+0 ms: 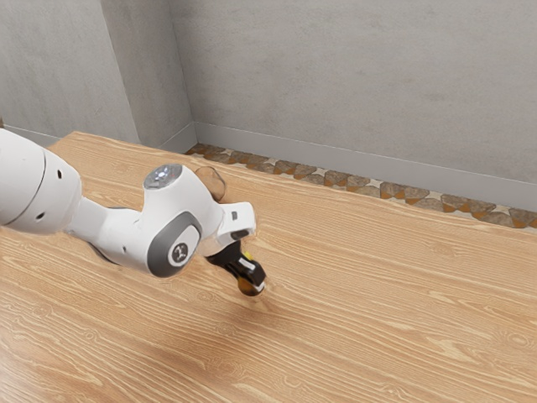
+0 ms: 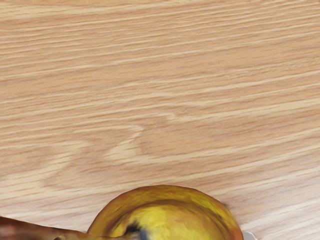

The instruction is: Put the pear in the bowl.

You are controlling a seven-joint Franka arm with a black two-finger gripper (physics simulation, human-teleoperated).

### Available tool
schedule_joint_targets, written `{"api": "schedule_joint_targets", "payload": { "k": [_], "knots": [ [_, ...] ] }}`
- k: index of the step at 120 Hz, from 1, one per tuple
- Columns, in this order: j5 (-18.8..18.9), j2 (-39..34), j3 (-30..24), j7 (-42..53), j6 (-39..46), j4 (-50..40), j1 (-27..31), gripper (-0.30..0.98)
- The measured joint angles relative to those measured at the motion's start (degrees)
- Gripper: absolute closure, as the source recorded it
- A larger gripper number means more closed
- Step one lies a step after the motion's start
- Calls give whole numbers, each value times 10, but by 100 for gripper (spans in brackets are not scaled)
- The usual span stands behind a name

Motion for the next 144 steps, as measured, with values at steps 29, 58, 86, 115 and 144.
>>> {"api": "schedule_joint_targets", "payload": {
  "k": [29, 58, 86, 115, 144],
  "knots": [
    [21, 0, 61, 30, -65, 56, 0, 40],
    [26, 31, 145, 81, -171, 152, 2, 39],
    [26, 68, 202, 128, -250, 219, 8, 39],
    [25, 101, 209, 173, -294, 271, 46, 38],
    [26, 124, 212, 206, -313, 284, 65, 38]
  ]
}}
